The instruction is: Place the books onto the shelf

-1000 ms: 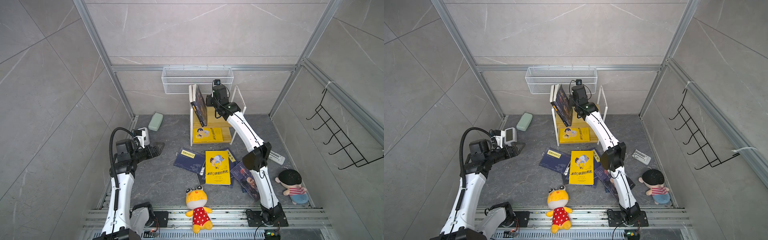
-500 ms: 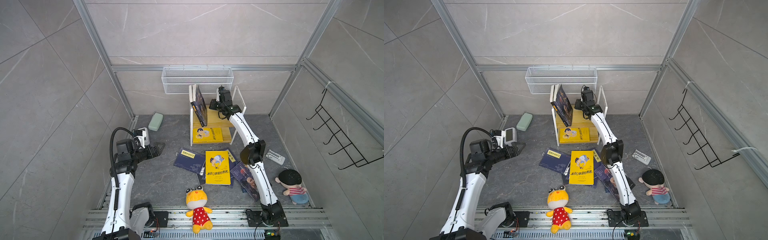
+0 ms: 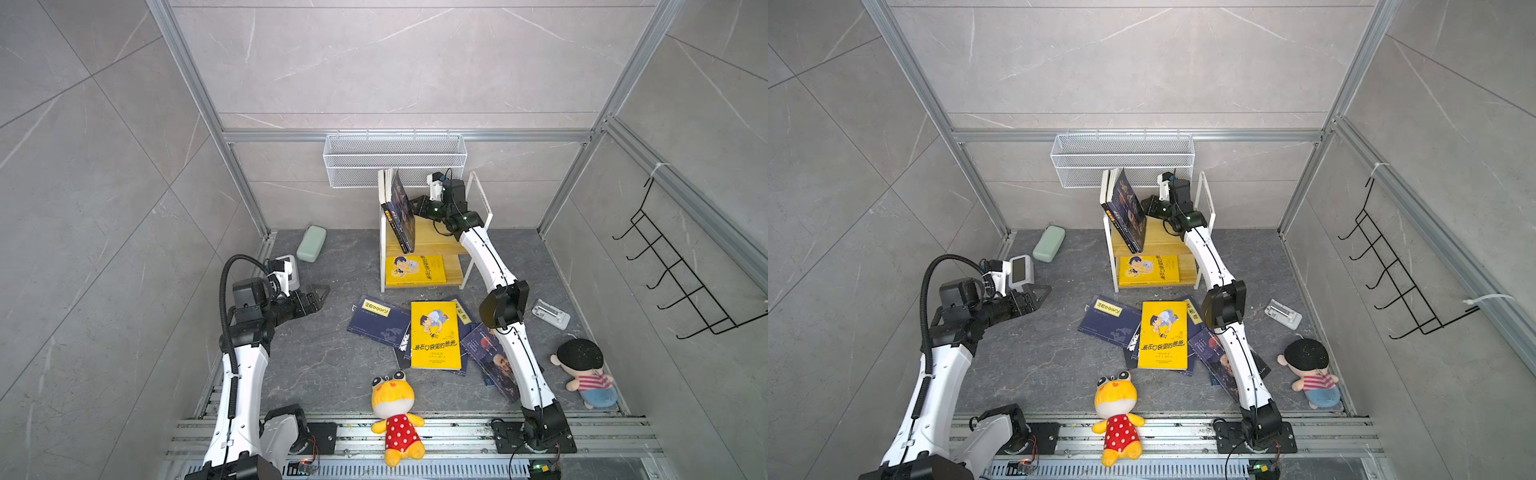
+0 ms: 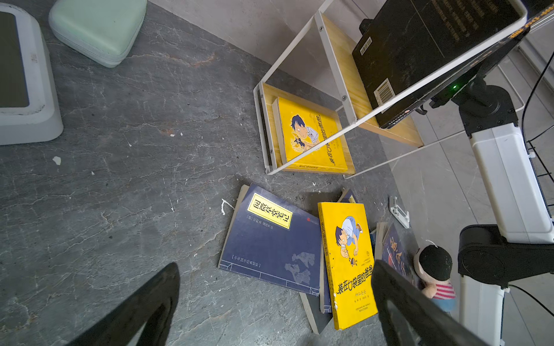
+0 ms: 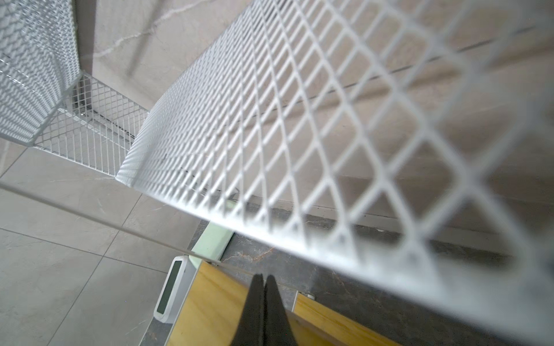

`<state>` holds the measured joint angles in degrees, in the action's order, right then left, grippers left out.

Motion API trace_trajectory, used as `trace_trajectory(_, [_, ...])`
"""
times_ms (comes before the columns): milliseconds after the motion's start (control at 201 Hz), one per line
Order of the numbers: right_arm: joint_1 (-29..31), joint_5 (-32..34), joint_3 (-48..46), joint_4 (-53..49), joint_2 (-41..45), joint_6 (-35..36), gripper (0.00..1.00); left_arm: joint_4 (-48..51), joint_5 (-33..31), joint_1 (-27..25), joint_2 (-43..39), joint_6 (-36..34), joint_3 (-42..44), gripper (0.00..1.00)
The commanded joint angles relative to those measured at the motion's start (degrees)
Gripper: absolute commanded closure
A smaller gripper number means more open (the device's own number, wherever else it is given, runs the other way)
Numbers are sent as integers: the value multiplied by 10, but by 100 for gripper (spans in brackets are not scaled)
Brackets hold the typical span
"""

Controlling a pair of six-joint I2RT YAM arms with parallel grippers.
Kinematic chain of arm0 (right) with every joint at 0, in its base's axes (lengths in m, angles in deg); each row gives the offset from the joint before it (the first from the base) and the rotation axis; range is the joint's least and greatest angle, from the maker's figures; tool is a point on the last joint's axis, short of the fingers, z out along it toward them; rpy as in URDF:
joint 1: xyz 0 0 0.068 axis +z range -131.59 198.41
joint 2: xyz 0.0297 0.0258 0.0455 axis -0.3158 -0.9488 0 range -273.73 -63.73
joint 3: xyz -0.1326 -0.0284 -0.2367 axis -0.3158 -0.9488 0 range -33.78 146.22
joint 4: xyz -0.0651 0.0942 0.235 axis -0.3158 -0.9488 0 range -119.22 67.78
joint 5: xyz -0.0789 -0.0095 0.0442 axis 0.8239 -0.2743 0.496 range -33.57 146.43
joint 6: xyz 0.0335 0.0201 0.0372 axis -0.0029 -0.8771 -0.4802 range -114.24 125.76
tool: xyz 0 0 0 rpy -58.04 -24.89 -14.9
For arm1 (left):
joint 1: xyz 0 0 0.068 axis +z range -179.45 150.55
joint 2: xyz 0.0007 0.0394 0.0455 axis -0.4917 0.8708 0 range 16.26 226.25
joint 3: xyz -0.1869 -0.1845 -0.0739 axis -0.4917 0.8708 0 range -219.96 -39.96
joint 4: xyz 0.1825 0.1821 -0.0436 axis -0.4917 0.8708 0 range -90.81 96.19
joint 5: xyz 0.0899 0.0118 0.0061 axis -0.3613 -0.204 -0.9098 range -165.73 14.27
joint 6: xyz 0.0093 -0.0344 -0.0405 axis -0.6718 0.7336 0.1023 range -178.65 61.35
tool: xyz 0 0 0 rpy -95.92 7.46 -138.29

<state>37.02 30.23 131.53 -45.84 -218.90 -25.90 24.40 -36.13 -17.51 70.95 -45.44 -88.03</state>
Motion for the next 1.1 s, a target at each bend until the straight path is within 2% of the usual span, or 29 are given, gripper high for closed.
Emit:
trace_trajectory(0, [1,-48,-11,27,-6,-29,100,-20,16,4,-2,-6,-3,0])
trace_trajectory(359, [-1,-22,12,15,-6,-28,100,-19,17,4,-9,-5,0,0])
trace_trajectory(1095, [17,-11,8,10,2,-27,100,-21,18,3,-10,-3,0,0])
